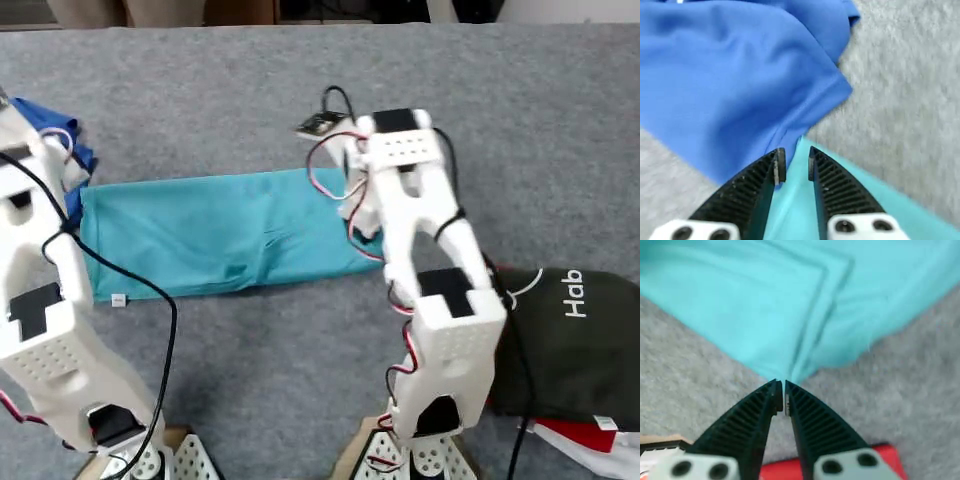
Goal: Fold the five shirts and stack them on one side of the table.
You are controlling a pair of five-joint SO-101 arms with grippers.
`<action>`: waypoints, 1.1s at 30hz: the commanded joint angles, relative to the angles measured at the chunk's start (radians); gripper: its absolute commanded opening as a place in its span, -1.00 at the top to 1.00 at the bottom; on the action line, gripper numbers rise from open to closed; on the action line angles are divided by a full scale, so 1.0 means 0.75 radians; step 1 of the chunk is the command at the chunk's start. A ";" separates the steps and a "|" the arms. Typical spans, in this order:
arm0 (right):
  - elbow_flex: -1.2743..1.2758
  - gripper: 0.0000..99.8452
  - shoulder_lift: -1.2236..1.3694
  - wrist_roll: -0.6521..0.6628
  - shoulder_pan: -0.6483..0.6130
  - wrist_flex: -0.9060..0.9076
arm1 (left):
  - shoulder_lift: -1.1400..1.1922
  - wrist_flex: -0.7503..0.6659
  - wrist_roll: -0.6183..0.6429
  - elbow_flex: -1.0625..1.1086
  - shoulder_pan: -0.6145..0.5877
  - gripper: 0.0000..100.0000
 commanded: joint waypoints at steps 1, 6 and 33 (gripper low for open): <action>0.007 0.95 -0.105 -0.037 0.069 0.035 | 0.054 0.491 -0.147 -0.434 0.018 0.81; 0.005 0.95 -0.107 -0.100 0.044 0.053 | 0.349 0.794 -0.370 -0.745 0.000 0.81; 0.011 0.95 -0.271 -0.108 0.019 0.088 | 0.780 0.861 -0.509 -0.845 -0.078 0.69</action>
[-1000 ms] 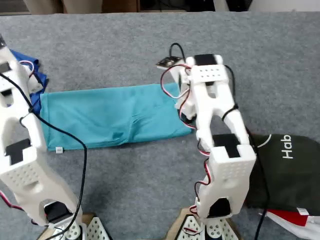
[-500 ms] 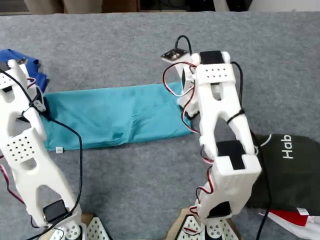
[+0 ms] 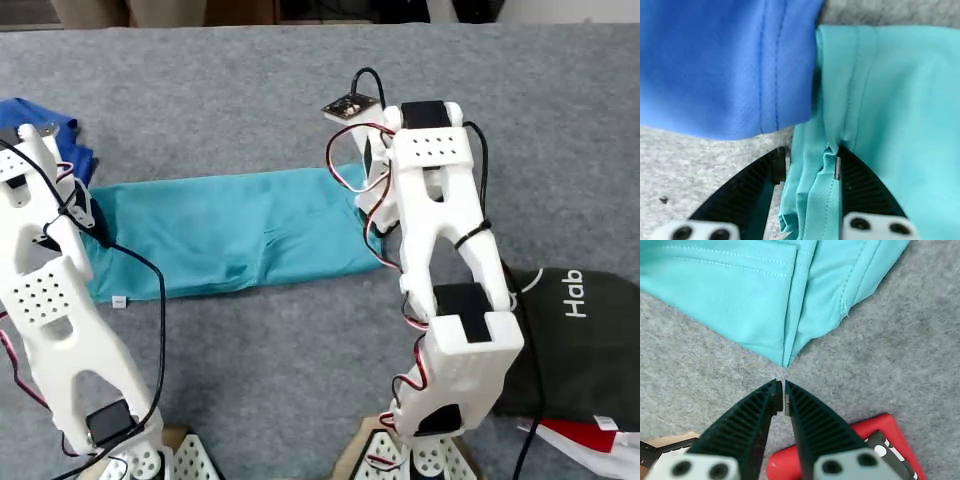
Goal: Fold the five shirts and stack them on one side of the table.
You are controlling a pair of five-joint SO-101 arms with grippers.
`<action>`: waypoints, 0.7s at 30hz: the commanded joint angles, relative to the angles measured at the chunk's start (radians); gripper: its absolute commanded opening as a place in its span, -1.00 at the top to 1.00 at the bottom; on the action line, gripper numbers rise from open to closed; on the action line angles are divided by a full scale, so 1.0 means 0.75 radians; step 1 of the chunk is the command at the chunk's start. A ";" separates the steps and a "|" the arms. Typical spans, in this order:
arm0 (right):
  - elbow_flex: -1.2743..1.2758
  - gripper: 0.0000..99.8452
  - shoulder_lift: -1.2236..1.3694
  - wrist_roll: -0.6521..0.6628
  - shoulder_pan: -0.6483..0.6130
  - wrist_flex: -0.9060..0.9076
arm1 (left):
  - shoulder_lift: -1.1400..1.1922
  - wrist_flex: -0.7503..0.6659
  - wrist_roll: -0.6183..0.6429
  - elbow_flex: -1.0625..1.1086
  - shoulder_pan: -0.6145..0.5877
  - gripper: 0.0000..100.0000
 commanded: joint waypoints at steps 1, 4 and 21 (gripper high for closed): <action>0.001 0.95 -0.091 -0.004 -0.015 0.016 | 0.044 -0.055 0.000 -0.010 -0.025 0.74; -0.001 0.95 -0.091 -0.004 -0.015 0.014 | 0.081 -0.065 -0.004 -0.033 -0.020 0.92; -0.011 0.95 -0.093 -0.047 0.046 -0.129 | 0.015 0.047 0.094 -0.231 0.020 0.96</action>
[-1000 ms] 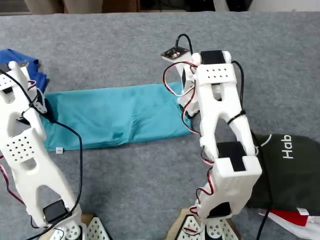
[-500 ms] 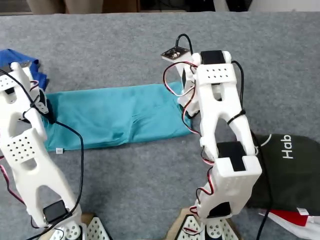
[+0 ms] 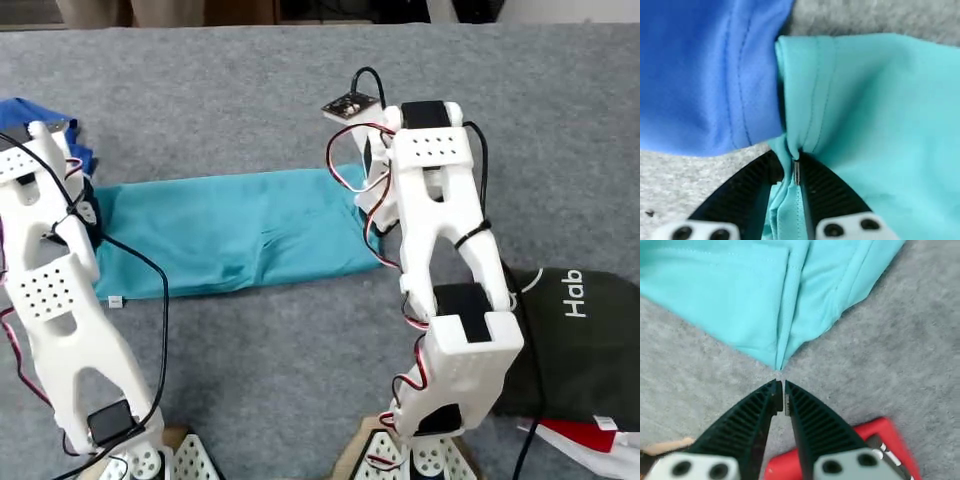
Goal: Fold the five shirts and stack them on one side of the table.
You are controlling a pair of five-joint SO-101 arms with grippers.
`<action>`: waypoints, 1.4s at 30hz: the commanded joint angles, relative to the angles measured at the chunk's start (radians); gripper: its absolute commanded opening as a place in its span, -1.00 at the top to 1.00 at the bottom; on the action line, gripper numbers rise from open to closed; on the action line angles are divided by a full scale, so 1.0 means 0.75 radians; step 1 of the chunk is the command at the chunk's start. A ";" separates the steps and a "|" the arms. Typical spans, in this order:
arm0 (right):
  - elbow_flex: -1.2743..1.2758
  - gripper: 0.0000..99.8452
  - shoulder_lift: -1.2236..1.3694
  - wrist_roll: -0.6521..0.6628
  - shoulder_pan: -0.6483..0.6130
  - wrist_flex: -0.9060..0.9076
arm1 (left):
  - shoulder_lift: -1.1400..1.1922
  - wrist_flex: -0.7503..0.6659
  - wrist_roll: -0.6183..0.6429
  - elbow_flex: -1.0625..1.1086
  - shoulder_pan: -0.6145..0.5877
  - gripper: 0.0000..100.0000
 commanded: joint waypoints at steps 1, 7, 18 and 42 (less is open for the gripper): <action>-0.007 0.95 -0.093 -0.065 0.058 -0.123 | -0.140 0.010 0.041 -0.033 0.018 0.96; 0.083 0.95 -0.091 -0.288 0.173 -0.571 | -0.498 0.010 0.039 0.243 0.200 0.96; 0.564 0.96 -0.083 -0.567 0.351 -1.459 | -0.987 0.008 0.039 0.520 0.587 0.96; 0.541 0.96 -0.056 -0.550 0.420 -1.524 | -0.858 -0.096 0.104 0.278 1.399 0.96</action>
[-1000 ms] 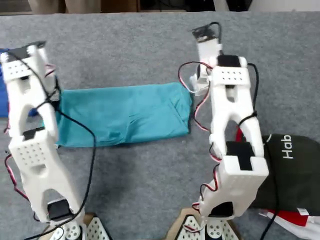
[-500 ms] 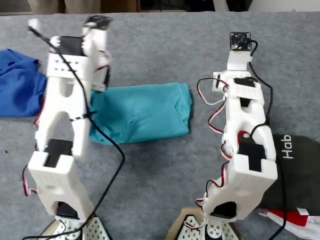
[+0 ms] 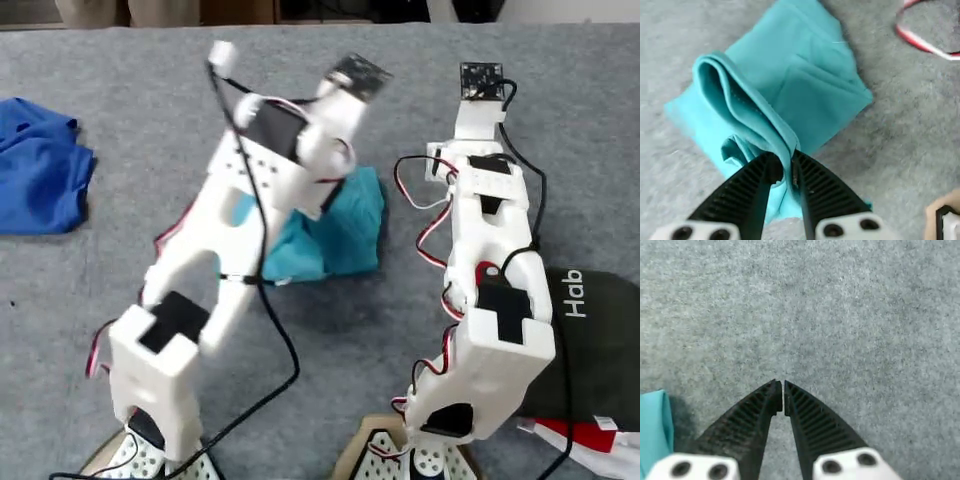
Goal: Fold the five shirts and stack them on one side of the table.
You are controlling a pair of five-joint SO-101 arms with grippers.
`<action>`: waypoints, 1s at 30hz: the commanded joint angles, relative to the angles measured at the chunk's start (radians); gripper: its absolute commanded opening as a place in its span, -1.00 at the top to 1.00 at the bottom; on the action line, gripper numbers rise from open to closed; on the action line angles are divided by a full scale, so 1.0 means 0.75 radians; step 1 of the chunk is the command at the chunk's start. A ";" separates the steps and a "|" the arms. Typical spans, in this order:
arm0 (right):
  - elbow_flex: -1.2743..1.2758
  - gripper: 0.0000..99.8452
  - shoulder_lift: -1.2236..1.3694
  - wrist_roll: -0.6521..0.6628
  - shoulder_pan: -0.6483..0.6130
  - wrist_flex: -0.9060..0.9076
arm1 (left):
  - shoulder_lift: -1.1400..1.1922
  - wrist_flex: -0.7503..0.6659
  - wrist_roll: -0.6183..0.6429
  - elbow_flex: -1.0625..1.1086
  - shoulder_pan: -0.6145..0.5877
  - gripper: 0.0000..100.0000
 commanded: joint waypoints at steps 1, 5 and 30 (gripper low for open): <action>-0.036 0.96 -0.056 -0.008 0.026 -0.033 | 0.062 -0.096 0.090 -0.063 0.033 0.96; -0.036 0.96 -0.056 -0.008 0.026 -0.033 | 0.140 -0.215 0.162 -0.063 0.035 0.96; -0.054 0.96 -0.046 -0.008 0.026 -0.025 | 0.163 -0.198 0.219 -0.108 0.072 0.65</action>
